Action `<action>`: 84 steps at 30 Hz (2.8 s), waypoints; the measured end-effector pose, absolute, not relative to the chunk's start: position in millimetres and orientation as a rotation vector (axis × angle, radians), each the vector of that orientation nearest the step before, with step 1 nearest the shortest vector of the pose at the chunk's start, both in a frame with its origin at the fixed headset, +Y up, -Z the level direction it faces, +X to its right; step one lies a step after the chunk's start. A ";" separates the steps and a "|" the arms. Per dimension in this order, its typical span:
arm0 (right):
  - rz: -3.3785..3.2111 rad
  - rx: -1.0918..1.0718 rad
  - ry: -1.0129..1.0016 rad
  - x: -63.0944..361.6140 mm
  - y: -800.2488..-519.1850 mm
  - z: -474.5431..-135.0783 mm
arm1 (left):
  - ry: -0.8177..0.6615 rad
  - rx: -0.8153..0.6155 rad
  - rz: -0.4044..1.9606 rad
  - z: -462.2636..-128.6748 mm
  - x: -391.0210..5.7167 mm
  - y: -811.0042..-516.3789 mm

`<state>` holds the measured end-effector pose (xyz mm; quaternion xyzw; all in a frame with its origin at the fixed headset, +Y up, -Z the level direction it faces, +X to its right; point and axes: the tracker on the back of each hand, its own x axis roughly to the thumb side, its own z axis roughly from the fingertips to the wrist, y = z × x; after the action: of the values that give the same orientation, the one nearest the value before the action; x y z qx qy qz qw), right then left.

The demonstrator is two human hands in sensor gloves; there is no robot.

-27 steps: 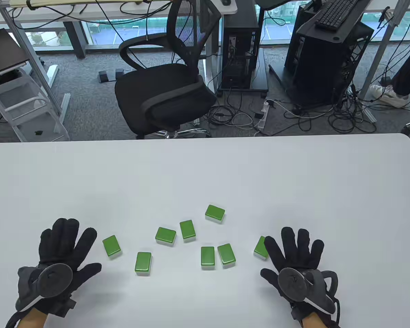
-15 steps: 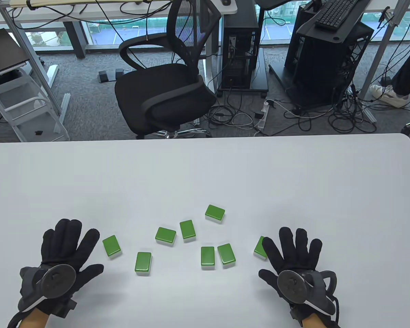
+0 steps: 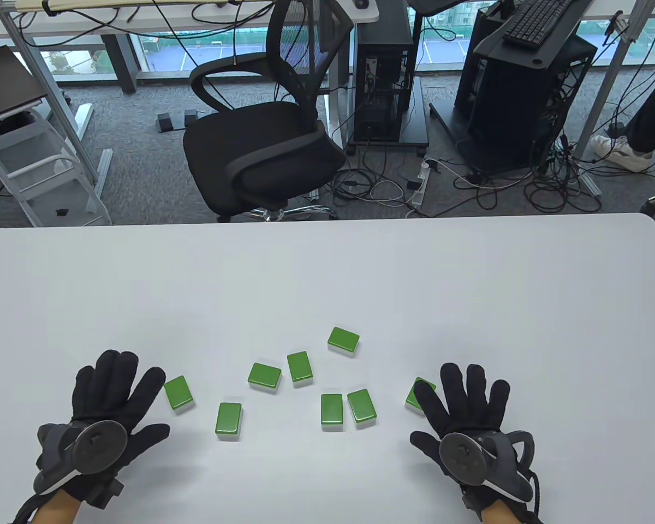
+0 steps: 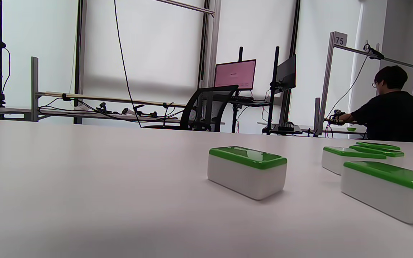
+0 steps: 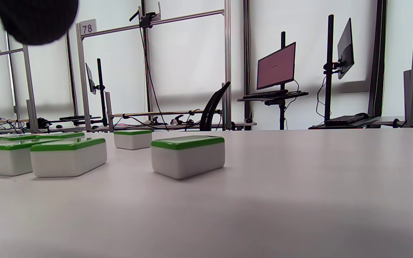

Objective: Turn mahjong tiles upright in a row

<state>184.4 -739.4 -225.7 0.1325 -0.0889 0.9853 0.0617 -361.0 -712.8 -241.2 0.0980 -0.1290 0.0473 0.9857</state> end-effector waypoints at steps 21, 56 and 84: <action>2.958 0.439 -0.248 182.7 -738.8 -224.6 | -0.510 0.071 -0.062 -253.1 -290.1 -706.1; 2.983 0.491 -0.214 173.5 -738.6 -221.8 | -0.710 -0.085 -0.212 -255.3 -190.1 -756.0; 2.990 0.505 -0.189 171.2 -739.4 -221.6 | -0.722 -0.153 -0.261 -256.0 -145.9 -759.5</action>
<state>171.2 -739.4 -221.6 0.1659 -0.0623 0.9828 0.0515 -145.9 -759.5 -256.0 -0.0748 -0.3520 -0.1272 0.9243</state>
